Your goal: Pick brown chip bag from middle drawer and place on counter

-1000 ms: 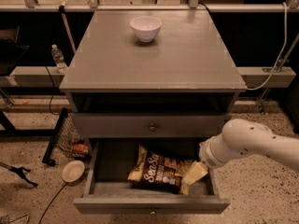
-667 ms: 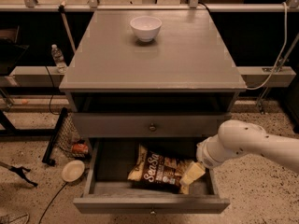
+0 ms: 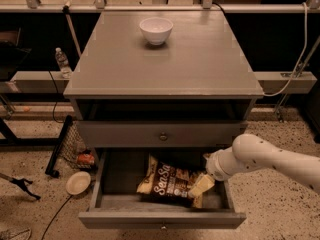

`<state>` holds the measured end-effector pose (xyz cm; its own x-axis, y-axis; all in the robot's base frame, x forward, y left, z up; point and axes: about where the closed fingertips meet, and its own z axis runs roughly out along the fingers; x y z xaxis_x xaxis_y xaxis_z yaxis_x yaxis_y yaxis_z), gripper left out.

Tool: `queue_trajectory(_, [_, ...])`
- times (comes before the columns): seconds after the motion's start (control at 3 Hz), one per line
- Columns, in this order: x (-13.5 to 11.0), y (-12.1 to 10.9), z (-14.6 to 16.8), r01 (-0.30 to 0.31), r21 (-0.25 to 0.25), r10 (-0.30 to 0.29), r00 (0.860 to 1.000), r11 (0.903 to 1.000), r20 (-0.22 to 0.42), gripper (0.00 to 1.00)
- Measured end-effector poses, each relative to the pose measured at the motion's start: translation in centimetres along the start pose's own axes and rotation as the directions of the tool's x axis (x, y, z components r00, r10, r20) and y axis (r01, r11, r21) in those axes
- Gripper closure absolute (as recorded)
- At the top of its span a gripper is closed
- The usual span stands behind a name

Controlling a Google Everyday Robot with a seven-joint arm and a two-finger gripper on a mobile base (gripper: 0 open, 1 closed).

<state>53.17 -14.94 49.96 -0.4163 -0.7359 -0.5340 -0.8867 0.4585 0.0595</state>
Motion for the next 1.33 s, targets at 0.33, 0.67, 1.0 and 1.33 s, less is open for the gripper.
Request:
queue_trajectory(0.33, [0.1,-0.9,2.9,0.017,-0.024,-0.015,0.997,0.9996,0.072,0.00])
queue_trajectory(0.67, [0.1,-1.3,6.7,0.032,-0.057,-0.026,0.994,0.9978,0.107,0.00])
queue_trajectory(1.0, [0.0,-1.2,8.6,0.043,-0.078,-0.034,0.993,0.9961,0.116,0.00])
queue_trajectory(1.33, [-0.3,-0.5,11.4,0.056,-0.149,-0.039,0.993,0.9872,0.113,0.00])
